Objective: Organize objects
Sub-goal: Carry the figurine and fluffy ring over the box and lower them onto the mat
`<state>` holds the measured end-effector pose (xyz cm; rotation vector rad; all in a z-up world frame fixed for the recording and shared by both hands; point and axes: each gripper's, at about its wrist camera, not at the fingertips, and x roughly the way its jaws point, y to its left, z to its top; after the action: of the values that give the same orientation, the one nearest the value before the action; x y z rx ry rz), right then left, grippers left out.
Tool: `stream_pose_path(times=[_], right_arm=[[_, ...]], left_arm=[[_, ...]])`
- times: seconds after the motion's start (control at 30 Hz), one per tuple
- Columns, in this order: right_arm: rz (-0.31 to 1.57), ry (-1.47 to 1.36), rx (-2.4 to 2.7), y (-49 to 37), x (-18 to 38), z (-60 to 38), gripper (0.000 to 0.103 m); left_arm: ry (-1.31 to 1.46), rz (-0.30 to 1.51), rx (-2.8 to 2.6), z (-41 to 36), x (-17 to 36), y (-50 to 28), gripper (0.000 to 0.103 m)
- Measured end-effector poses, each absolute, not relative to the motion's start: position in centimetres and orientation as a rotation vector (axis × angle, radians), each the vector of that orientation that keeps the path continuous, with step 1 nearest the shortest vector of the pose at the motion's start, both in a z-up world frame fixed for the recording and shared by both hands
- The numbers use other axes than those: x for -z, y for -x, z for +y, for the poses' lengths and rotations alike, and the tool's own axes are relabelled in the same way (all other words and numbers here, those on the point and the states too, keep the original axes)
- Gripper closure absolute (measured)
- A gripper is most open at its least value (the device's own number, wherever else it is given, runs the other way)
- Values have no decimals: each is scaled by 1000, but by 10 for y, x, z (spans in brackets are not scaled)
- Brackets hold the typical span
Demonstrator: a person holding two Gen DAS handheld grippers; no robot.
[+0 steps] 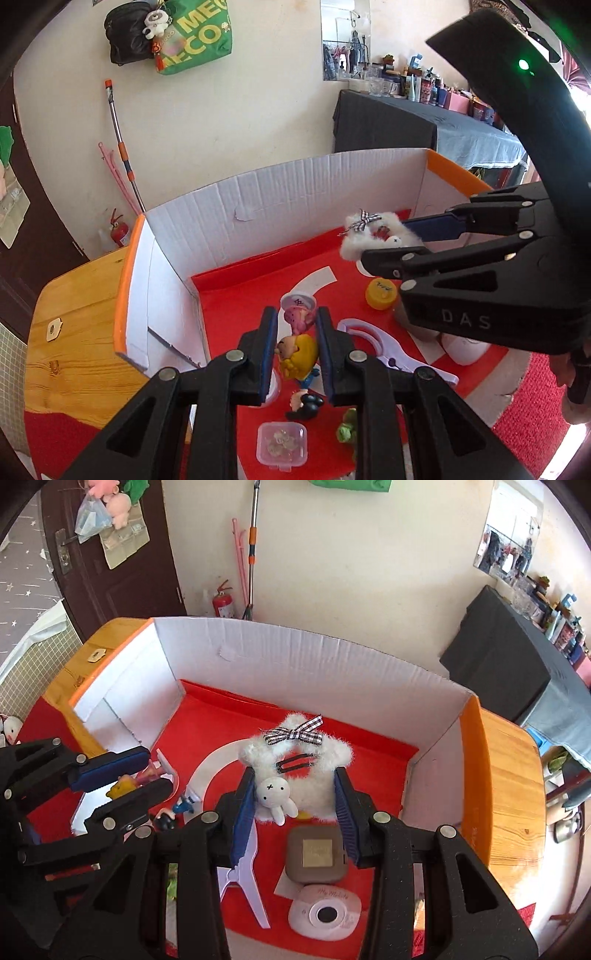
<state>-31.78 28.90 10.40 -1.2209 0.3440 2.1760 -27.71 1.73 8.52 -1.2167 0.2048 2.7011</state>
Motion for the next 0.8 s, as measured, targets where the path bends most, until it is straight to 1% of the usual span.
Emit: stream_pose_path(times=[0.17, 0.5, 0.8], right_arm=[[390, 1291, -2137, 331, -89, 304, 64], [499, 1357, -2090, 340, -68, 318, 64], [533, 1399, -2068, 337, -57, 320, 64]], left_arm=[[1285, 180, -2661, 17, -74, 298, 81], [1365, 202, -2647, 20, -60, 323, 81], [1451, 202, -2610, 19, -43, 337, 81]])
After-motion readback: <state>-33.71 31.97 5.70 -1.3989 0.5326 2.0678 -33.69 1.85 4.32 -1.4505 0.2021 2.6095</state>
